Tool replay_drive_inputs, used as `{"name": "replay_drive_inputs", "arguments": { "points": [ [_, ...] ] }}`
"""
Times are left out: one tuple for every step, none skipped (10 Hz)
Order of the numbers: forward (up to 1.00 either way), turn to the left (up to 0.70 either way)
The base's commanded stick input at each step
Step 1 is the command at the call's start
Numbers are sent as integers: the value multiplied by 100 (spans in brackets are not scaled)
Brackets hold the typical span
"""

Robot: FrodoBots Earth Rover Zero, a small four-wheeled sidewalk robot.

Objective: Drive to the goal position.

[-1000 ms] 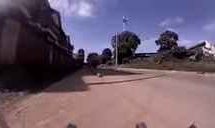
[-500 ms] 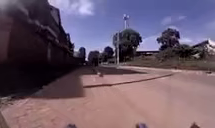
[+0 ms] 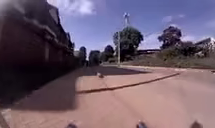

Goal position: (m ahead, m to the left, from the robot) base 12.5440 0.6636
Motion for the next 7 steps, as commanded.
{"name": "replay_drive_inputs", "arguments": {
  "points": [
    [100, 0],
    [100, 0],
    [100, 0],
    [100, 0],
    [100, 0],
    [100, 0],
    [100, 0]
  ]
}}
